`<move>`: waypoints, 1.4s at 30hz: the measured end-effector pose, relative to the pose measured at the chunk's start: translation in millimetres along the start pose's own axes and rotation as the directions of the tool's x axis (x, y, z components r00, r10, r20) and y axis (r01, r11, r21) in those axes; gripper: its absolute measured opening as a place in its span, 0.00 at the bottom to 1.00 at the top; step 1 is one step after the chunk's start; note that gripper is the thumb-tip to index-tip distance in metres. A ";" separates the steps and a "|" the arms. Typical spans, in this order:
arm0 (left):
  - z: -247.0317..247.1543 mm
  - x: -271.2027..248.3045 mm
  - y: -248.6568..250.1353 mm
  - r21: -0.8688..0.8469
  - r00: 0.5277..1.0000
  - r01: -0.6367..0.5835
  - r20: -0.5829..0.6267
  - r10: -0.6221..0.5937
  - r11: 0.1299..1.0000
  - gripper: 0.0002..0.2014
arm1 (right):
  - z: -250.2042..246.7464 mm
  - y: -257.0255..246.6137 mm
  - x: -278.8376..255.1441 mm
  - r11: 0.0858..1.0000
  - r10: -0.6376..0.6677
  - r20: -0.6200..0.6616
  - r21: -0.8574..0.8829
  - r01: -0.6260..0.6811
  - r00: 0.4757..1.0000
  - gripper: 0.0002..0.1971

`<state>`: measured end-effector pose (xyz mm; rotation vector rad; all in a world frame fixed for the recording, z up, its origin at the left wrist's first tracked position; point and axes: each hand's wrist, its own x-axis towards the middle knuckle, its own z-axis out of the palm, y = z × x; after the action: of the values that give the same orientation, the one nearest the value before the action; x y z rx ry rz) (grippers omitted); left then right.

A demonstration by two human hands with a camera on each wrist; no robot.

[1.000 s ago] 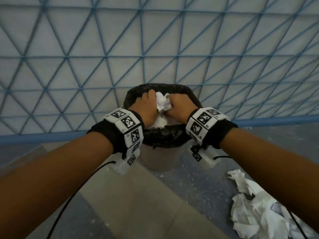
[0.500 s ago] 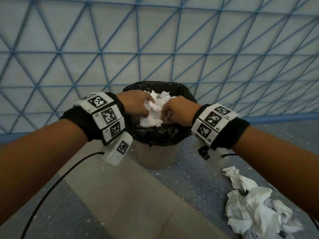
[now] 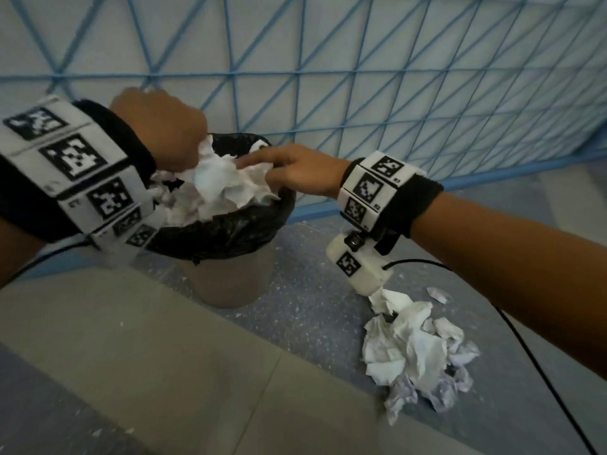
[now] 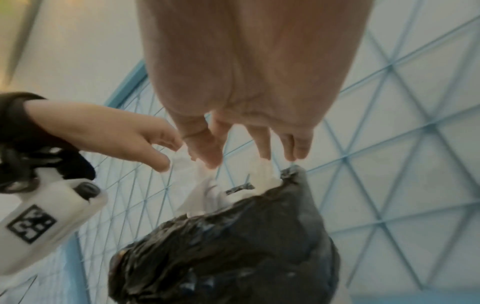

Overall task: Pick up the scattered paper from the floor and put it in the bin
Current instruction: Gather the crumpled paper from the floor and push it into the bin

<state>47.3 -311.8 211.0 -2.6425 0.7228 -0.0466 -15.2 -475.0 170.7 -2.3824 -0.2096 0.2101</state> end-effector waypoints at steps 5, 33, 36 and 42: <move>-22.2 -5.3 52.1 0.122 0.953 -0.095 -0.274 0.126 0.988 0.16 | -20.9 56.8 -32.3 0.982 0.092 -0.303 0.187 -0.035 0.949 0.24; 169.9 20.7 333.4 -0.513 0.763 -0.490 0.137 0.631 0.704 0.18 | 50.1 266.8 -170.2 0.735 0.661 -0.235 0.010 -0.678 0.713 0.19; 171.5 22.4 316.4 -0.614 0.843 -0.362 0.105 0.527 0.702 0.12 | 72.3 256.7 -163.6 0.727 0.660 -0.091 -0.173 -0.665 0.745 0.29; 190.2 -9.9 315.0 -0.793 0.848 -0.165 0.190 0.495 0.587 0.26 | 105.4 259.0 -158.0 0.751 0.612 -0.062 -0.268 -0.604 0.788 0.28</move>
<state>-87.5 -484.7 -84.8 -3.0114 1.3034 1.1203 -167.4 -626.6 -68.1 -2.6539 0.5863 0.5537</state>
